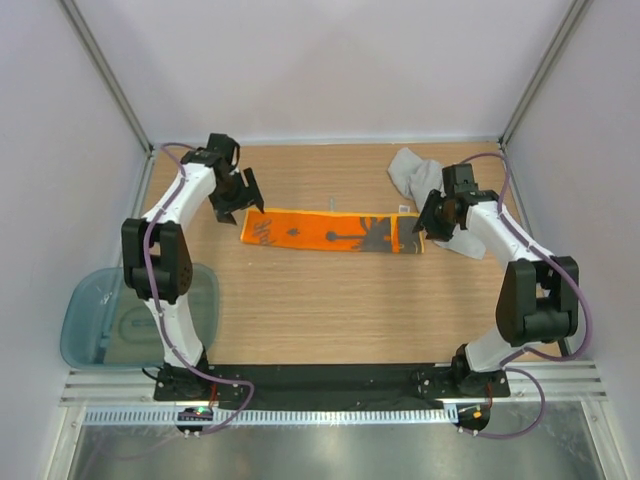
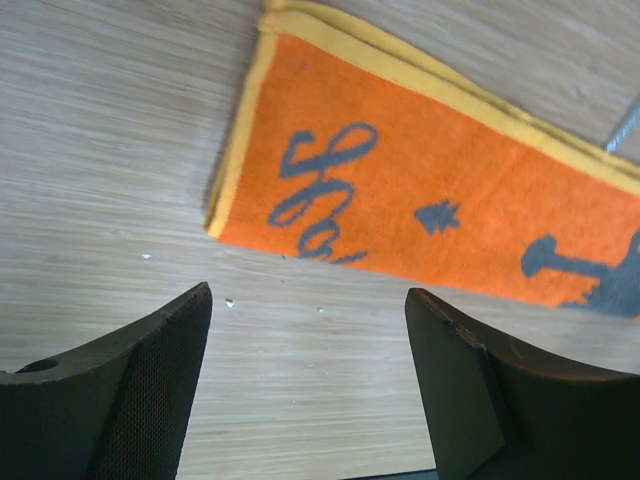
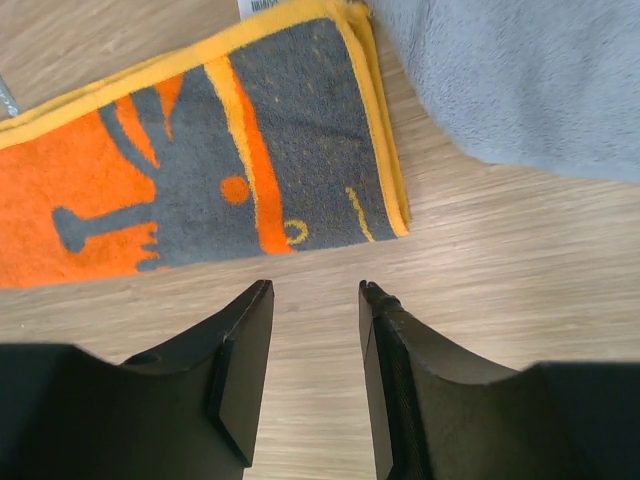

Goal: Roll the towels
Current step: Fold the towel

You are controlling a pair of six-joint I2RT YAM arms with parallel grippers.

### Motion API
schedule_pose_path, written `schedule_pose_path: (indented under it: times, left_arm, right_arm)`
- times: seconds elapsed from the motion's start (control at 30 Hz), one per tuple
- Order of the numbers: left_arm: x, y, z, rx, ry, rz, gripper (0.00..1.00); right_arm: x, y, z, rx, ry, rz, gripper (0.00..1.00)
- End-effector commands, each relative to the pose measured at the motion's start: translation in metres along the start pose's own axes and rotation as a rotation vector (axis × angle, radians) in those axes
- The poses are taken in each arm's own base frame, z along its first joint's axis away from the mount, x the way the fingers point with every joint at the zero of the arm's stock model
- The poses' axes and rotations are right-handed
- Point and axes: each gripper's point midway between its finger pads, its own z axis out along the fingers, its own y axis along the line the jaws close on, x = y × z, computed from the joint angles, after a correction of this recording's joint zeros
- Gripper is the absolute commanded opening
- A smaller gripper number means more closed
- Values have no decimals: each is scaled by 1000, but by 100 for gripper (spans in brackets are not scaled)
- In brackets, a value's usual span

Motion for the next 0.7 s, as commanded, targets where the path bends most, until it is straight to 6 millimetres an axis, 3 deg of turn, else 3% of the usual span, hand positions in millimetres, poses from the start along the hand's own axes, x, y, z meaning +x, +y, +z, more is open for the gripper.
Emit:
schedule_pose_path:
  times: [0.0,0.2,0.43,0.6,0.67]
  left_arm:
    - [10,-17,-20,82,-33,120,79]
    - [38,2,-39,49,-35,198,79]
    - [62,33,-24,-36,-10,230,77]
    - [64,34,-19,-31,-12,221,77]
    - [63,23,-21,-5,-15,210,72]
  right_arm:
    - [11,10,15,-75,24,30,47]
    - [23,10,36,-110,34,62,49]
    - [15,-2,57,-57,17,94,52]
    - [20,-17,65,4,31,103,53]
    - [20,-20,67,17,23,98,54]
